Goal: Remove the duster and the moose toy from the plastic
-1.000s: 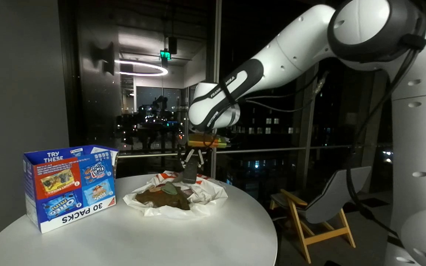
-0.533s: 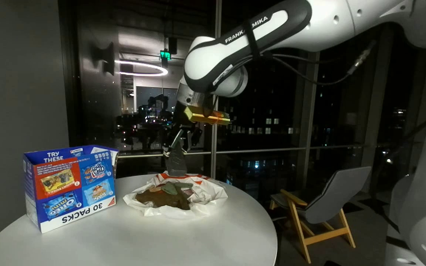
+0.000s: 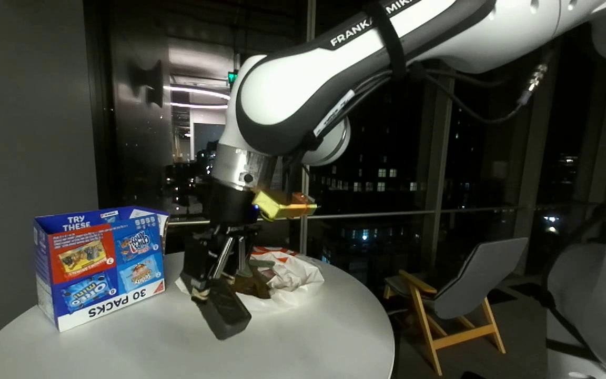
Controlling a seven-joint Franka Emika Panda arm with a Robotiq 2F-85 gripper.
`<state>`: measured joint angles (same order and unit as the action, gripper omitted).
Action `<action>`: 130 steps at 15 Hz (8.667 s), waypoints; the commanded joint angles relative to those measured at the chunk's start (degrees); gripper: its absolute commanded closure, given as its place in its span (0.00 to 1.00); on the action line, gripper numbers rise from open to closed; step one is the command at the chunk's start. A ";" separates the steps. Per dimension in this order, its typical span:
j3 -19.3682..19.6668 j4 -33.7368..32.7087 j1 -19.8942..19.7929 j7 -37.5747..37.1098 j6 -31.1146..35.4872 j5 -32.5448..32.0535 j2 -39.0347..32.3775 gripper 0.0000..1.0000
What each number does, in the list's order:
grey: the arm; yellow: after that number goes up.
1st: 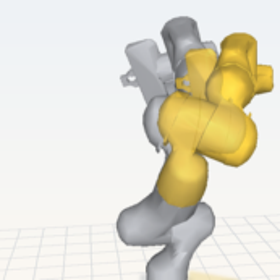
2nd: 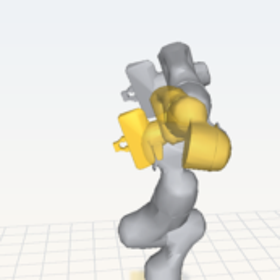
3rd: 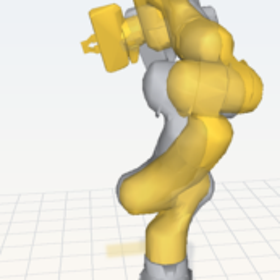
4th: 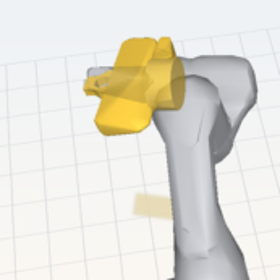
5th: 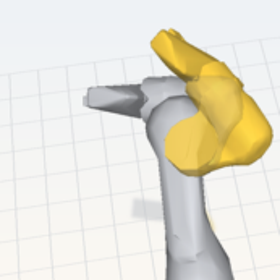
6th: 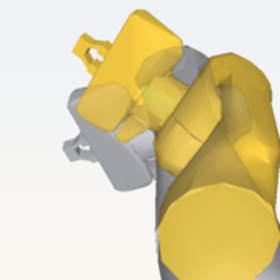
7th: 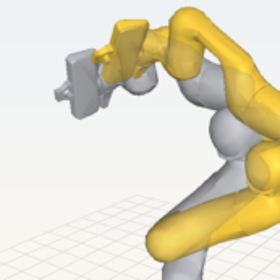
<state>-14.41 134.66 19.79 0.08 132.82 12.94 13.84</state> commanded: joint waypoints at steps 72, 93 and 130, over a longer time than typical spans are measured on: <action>13.71 -45.38 -7.99 1.69 -0.36 -36.97 -46.31 0.91; -0.84 -31.28 -12.12 43.63 -12.95 0.46 -20.97 0.91; 3.95 -17.97 -9.91 22.37 -13.90 -10.90 -14.76 0.00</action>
<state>-10.93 112.22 9.89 31.04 118.52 4.76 -4.99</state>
